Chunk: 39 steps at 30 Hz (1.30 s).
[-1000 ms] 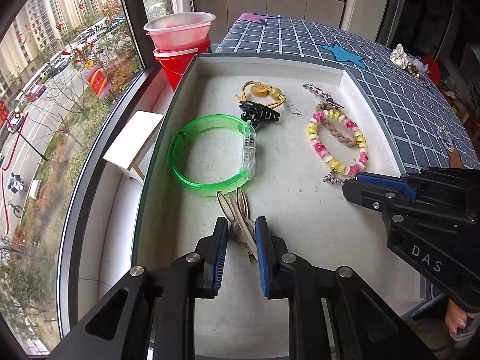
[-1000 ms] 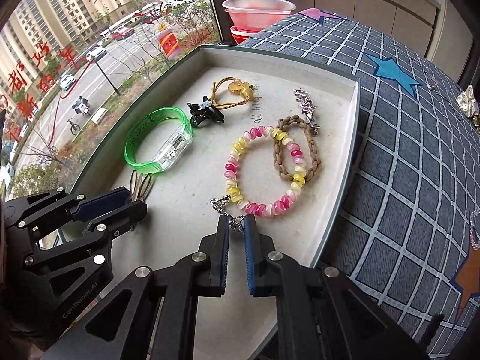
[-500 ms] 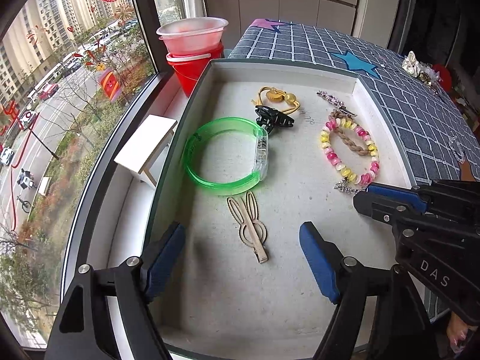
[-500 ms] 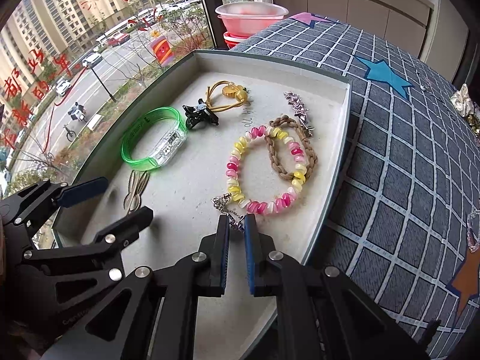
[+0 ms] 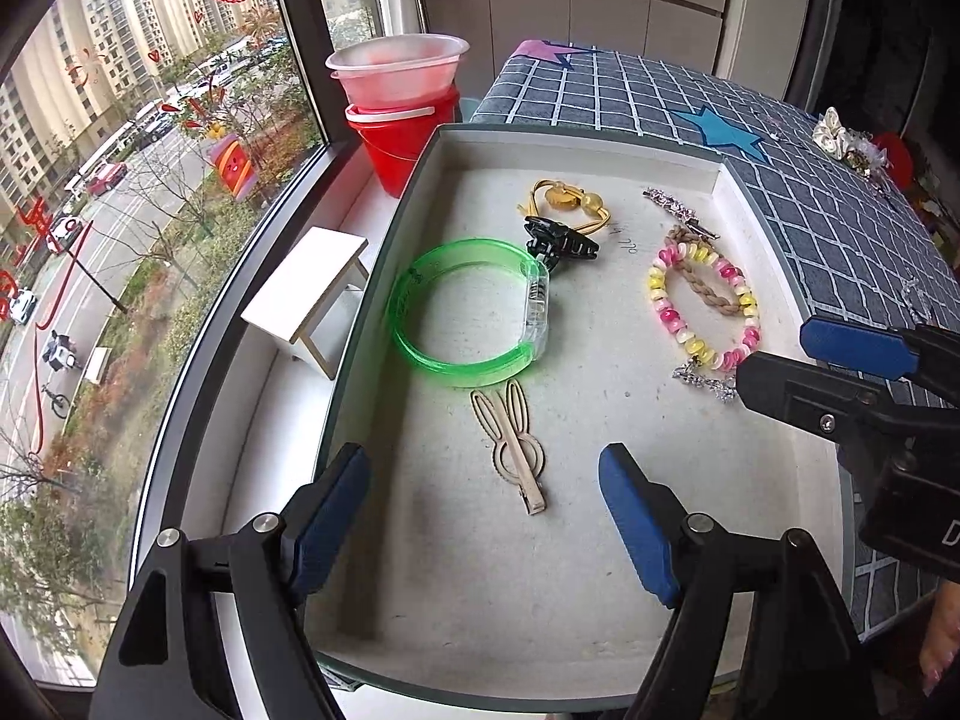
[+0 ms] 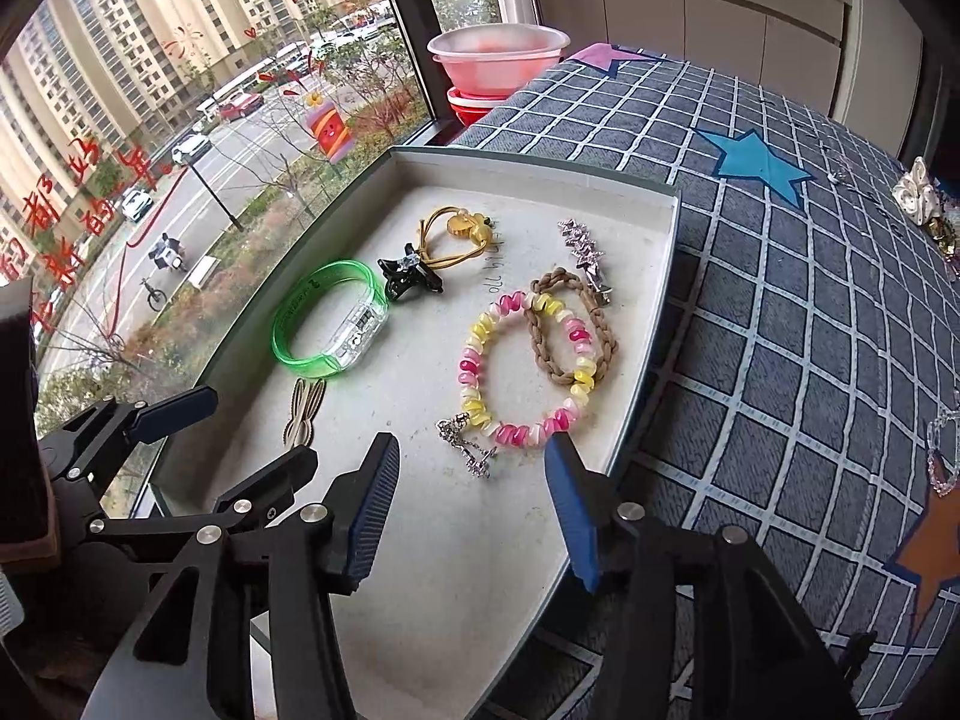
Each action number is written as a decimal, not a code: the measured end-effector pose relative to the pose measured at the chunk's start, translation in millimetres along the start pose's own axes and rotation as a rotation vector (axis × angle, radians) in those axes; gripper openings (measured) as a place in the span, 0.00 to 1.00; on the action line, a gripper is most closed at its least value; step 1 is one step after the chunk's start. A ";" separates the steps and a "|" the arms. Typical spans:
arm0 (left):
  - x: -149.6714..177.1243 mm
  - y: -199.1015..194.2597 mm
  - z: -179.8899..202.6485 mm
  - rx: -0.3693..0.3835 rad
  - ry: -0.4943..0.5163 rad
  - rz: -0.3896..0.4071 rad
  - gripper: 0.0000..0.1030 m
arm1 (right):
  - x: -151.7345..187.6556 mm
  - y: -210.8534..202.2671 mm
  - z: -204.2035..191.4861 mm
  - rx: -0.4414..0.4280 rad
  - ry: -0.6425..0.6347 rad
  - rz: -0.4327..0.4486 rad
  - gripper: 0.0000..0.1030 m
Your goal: Organize jewelry
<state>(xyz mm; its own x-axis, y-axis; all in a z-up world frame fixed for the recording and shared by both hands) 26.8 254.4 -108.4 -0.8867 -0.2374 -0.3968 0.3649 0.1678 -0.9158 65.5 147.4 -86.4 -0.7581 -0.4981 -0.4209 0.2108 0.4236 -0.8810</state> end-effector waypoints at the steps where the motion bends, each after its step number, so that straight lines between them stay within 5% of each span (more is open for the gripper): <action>1: -0.9 -0.9 1.3 0.000 0.003 0.002 0.82 | -1.1 -4.2 0.5 -0.002 0.000 0.008 0.61; 15: -10.1 -18.0 33.0 0.031 0.040 0.025 0.83 | 18.1 -52.5 55.7 0.033 0.107 0.078 0.76; 16: -11.6 -19.5 37.1 0.032 0.045 0.029 0.85 | 21.6 -55.9 61.7 0.037 0.119 0.082 0.76; 17: -12.7 -21.1 41.4 0.034 0.052 0.032 1.00 | 25.7 -59.4 67.5 0.042 0.131 0.086 0.76; 19: -16.7 -27.8 51.2 0.044 0.065 0.054 1.00 | 33.5 -65.4 80.4 0.052 0.159 0.092 0.76; 29: -30.9 -54.8 130.5 0.100 0.217 0.096 1.00 | 90.0 -91.5 165.0 0.141 0.339 0.106 0.77; 39: -2.3 -59.7 224.6 0.219 0.349 0.036 1.00 | 144.8 -115.5 250.6 0.226 0.540 0.112 0.77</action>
<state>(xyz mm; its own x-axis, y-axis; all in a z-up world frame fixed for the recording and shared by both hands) 70.8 30.0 -66.9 -0.9017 0.1095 -0.4184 0.4158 -0.0464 -0.9083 86.0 -163.3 -99.7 -0.9176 0.0210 -0.3970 0.3893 0.2502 -0.8865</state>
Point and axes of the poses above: each gripper's, at about its wrist camera, not at the fingertips, and y roughly the way its jaws point, z to its right, x to its underside, the point moved 8 cm from there along y, roughly the way its jaws point, and after that the axes turned 6 degrees about -z, right-handed, at the moved point
